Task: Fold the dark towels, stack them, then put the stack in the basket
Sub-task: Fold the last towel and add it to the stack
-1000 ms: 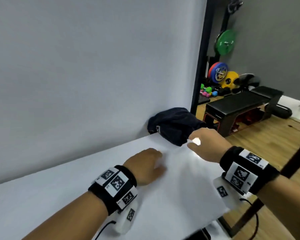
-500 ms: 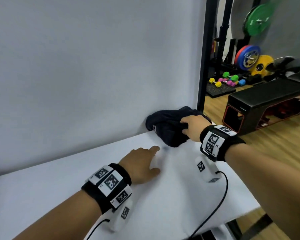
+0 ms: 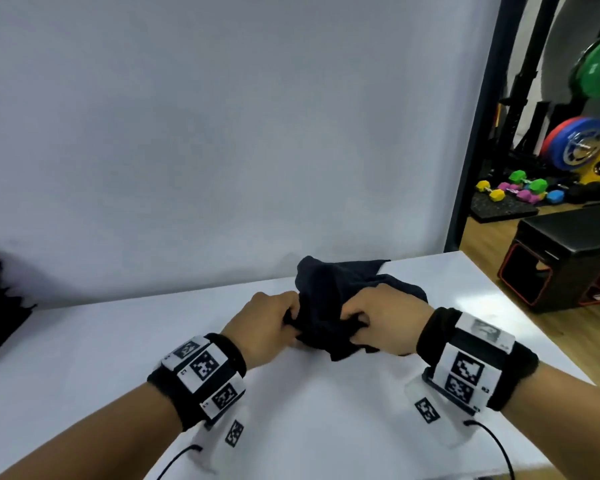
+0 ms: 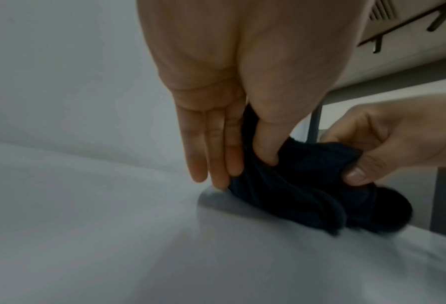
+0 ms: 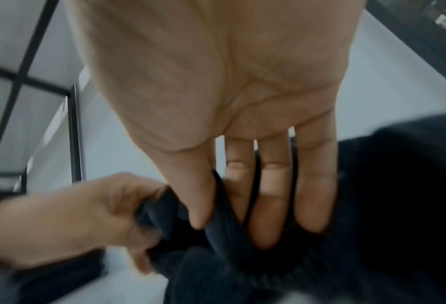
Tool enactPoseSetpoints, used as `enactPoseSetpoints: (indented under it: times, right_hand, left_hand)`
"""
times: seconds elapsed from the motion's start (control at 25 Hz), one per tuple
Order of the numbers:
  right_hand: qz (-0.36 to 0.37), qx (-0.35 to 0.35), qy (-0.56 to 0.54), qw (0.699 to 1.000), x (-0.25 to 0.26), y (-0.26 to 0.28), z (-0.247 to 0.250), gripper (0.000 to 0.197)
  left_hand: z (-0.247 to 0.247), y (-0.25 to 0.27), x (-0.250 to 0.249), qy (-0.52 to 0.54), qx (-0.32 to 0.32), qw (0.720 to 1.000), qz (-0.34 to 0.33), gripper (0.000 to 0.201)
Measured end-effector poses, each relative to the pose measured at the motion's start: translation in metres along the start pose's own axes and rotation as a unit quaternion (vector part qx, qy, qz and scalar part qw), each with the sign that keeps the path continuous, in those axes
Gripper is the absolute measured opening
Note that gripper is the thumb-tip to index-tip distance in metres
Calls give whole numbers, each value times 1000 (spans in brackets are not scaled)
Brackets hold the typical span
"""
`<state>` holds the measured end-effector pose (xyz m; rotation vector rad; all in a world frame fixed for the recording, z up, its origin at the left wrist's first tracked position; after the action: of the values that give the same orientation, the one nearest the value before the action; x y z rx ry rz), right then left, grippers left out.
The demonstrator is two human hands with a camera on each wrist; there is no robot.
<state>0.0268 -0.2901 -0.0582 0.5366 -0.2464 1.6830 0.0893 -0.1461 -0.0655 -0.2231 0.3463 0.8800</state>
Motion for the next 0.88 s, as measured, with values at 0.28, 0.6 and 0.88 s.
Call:
enactPoseSetpoints:
  times: [0.28,0.6,0.88]
  right_hand:
    - [48,-220,-41,973,54,-13,72,16]
    - [81,-71,88,990,164,-33,-4,14]
    - [-108,-170,175,964,151,-30,15,18]
  left_hand:
    - [135,70,71,29,-193,980,42,30]
    - [221,164,174,-94,-238,966,47,16]
    - [239,234,257,-182,-227,957,24,9]
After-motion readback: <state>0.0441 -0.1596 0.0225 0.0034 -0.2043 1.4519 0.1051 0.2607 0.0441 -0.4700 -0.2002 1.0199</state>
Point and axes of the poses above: each hand's wrist, its own y-axis away from the middle knuckle, its own z-axis out of the back of the hand, x = y × z, the point moved 8 cm from there along -y, towards the middle knuckle, and after that the axes turned 4 degrees about -y, right-handed, at the moved point
